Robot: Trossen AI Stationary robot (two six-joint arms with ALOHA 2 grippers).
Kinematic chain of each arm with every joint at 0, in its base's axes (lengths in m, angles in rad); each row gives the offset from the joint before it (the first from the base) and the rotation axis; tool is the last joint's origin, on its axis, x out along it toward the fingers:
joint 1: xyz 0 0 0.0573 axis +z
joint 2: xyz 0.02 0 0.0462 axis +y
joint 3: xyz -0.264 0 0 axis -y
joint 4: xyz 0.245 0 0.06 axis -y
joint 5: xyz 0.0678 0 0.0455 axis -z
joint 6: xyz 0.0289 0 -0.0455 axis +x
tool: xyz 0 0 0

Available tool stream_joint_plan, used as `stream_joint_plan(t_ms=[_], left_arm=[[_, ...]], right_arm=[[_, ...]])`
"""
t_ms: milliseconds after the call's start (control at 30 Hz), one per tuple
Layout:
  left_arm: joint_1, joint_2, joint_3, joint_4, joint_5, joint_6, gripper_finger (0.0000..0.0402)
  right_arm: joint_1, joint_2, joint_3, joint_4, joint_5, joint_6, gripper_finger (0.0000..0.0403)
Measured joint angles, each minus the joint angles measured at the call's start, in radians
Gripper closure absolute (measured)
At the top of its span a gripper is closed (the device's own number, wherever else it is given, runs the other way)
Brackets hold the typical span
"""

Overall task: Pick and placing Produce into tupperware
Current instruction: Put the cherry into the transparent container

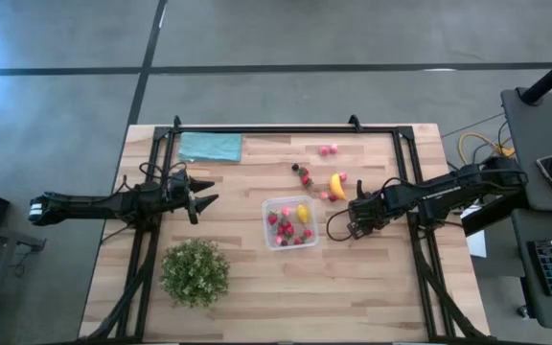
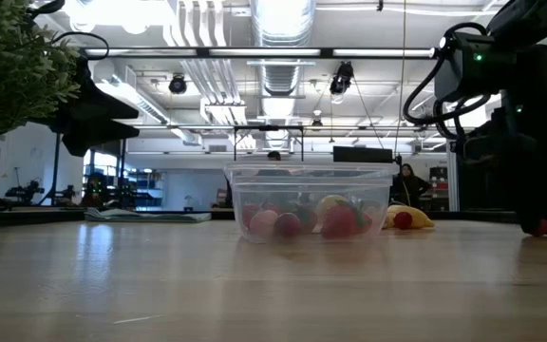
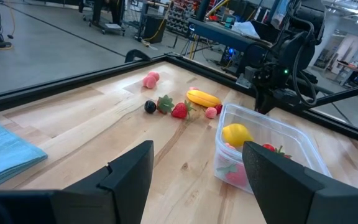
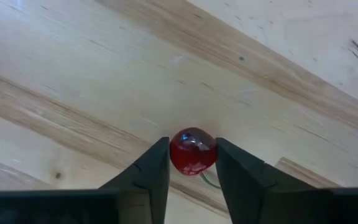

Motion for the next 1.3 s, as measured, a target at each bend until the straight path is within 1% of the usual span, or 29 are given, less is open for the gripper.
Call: stream_joint_plan(t_ms=[200, 500, 600, 667, 767, 833, 967, 1133, 1200, 1300], left_arm=[[0.0, 0.0, 0.0, 0.0, 0.0, 0.0, 0.0168], [0.0, 0.0, 0.0, 0.0, 0.0, 0.0, 0.0169], [0.0, 0.0, 0.0, 0.0, 0.0, 0.0, 0.0168], [0.0, 0.0, 0.0, 0.0, 0.0, 0.0, 0.0169], [0.0, 0.0, 0.0, 0.0, 0.0, 0.0, 0.0168], [0.0, 0.0, 0.0, 0.0, 0.0, 0.0, 0.0169], [0.0, 0.0, 0.0, 0.0, 0.0, 0.0, 0.0169], [0.0, -0.001, 0.0, 0.0, 0.0, 0.0, 0.0169], [0.0, 0.0, 0.0, 0.0, 0.0, 0.0, 0.0168], [0.0, 0.0, 0.0, 0.0, 0.0, 0.0, 0.0169]], right_arm=[[0.0, 0.0, 0.0, 0.004, -0.001, -0.001, 0.0312], [0.0, 0.0, 0.033, 0.04, -0.038, -0.006, 0.0314], [0.0, -0.001, 0.087, 0.086, -0.08, -0.033, 0.0314], [0.0, -0.001, 0.149, 0.123, -0.098, -0.053, 0.0314], [0.0, -0.001, 0.265, 0.168, -0.094, -0.079, 0.0314], [-0.002, 0.013, 0.344, 0.172, -0.071, -0.083, 0.0314], [-0.02, 0.1, 0.47, 0.16, -0.062, -0.119, 0.0314], [-0.044, 0.29, 0.613, 0.153, -0.095, -0.2, 0.031], [-0.053, 0.366, 0.678, 0.137, -0.097, -0.222, 0.03], [-0.06, 0.452, 0.779, 0.068, -0.096, -0.278, 0.0273]])
